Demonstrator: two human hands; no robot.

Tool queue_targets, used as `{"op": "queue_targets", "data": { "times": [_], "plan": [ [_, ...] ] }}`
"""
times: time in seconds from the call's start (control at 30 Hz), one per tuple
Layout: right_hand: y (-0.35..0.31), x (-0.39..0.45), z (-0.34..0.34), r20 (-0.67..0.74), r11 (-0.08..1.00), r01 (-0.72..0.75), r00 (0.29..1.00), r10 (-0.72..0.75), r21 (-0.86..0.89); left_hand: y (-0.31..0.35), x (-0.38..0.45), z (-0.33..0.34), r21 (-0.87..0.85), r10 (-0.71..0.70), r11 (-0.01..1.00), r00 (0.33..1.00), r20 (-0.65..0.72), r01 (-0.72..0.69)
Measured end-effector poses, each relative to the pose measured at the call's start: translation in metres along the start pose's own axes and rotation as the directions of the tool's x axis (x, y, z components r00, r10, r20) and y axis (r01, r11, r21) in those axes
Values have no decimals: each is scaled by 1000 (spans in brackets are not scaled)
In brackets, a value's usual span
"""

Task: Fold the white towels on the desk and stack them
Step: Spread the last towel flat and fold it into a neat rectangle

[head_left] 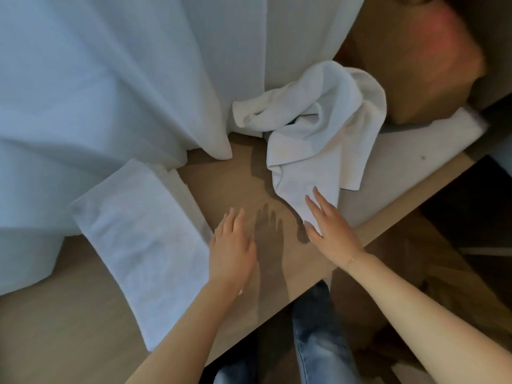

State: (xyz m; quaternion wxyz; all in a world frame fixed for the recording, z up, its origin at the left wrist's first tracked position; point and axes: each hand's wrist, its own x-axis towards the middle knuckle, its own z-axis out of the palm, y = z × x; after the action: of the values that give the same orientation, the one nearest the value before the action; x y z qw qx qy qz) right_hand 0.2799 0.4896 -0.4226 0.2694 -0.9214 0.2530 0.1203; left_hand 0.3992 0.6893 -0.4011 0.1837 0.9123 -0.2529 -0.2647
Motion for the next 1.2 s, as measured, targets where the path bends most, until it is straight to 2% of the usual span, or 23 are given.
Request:
{"op": "queue_targets", "data": {
  "times": [0.2,0.3,0.43,0.53,0.63,0.73,0.77,0.83,0.97,1.1,1.2],
  "plan": [
    [116,40,-68,-5,999,-23,1000,23,-27,124,76,39,-134,-45,989,997,70,54],
    [167,66,-97,41,999,-17,999,19,-48,184,121,47,-224,-20,974,1000,24,25],
    [207,102,-121,49,995,-61,997,58,73,239,175,40,-381,-59,924,994,-91,20],
    [212,129,-130,-52,973,-53,996,66,224,265,217,30,-453,-111,891,978,-178,19],
    [207,158,-140,-248,934,-16,962,112,358,284,254,21,-500,-125,865,950,-286,-36],
    [195,188,-150,-361,867,50,920,154,497,293,285,19,-322,-65,943,904,-422,-83],
    [192,196,-151,-367,843,60,915,167,534,292,294,20,-233,-35,970,905,-424,-72],
    [186,209,-148,-350,789,44,910,221,613,286,308,26,-129,-10,991,941,-337,-36],
    [182,213,-141,-325,670,13,882,342,742,258,309,39,-158,-44,987,982,-181,15],
    [181,188,-137,-393,731,122,895,212,671,230,286,42,-241,-111,967,986,-123,79],
    [174,161,-137,-369,727,138,914,168,672,209,259,37,-336,-184,931,979,-91,144]
  ]
}}
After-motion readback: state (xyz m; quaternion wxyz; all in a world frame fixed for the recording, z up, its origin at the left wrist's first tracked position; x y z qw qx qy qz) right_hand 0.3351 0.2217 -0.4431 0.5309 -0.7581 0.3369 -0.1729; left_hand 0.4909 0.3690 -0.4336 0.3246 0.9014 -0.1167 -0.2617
